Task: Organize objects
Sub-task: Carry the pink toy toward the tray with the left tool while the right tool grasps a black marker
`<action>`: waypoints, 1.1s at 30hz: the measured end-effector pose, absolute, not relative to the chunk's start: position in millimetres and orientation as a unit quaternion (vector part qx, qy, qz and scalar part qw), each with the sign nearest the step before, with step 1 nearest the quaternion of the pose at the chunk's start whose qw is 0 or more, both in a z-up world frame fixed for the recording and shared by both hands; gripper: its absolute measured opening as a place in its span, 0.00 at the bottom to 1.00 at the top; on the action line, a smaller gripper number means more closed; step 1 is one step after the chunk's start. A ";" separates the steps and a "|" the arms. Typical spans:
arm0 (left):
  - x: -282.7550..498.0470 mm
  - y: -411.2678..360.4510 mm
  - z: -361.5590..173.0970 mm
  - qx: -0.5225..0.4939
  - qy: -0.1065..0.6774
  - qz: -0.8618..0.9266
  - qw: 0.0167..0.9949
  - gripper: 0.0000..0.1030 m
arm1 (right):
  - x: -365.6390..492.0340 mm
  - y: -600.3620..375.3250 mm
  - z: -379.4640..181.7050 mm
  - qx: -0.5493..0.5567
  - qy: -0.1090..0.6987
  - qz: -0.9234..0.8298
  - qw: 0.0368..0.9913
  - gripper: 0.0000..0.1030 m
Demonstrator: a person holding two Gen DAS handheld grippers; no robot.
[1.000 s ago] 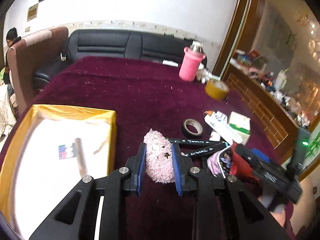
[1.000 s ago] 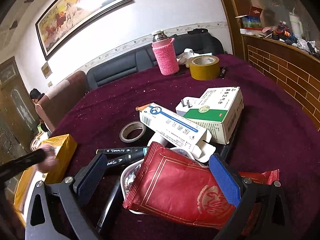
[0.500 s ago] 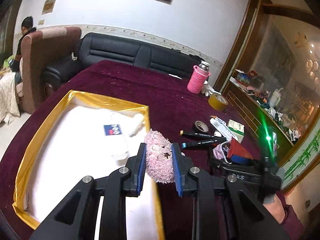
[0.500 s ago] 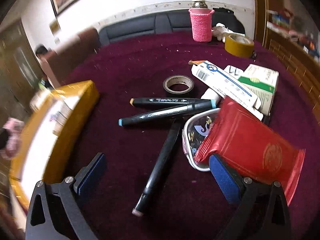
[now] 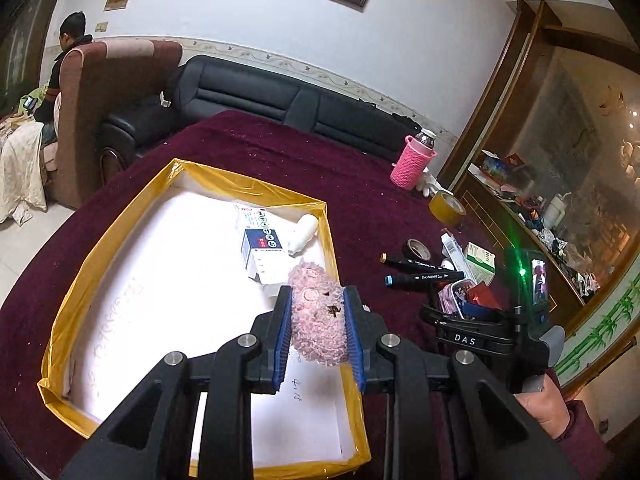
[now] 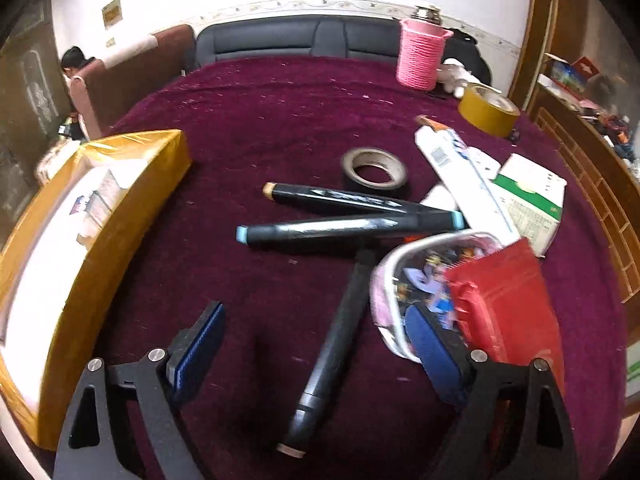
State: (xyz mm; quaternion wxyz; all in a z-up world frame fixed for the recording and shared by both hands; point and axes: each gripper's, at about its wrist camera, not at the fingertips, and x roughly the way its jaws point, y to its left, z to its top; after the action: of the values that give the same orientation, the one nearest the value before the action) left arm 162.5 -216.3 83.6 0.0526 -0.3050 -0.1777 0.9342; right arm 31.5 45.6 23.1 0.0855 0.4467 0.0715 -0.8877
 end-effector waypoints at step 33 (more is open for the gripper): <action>171.0 -228.4 71.6 -0.313 -0.196 0.927 0.063 0.24 | 14.5 41.7 8.0 0.465 0.053 -0.879 0.093 0.68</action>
State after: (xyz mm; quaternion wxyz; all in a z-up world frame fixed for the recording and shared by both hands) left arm 171.0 -228.4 71.6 0.0634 -0.3129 -0.1959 0.9272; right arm 14.5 41.7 8.0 0.0933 0.4647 0.0532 -0.8789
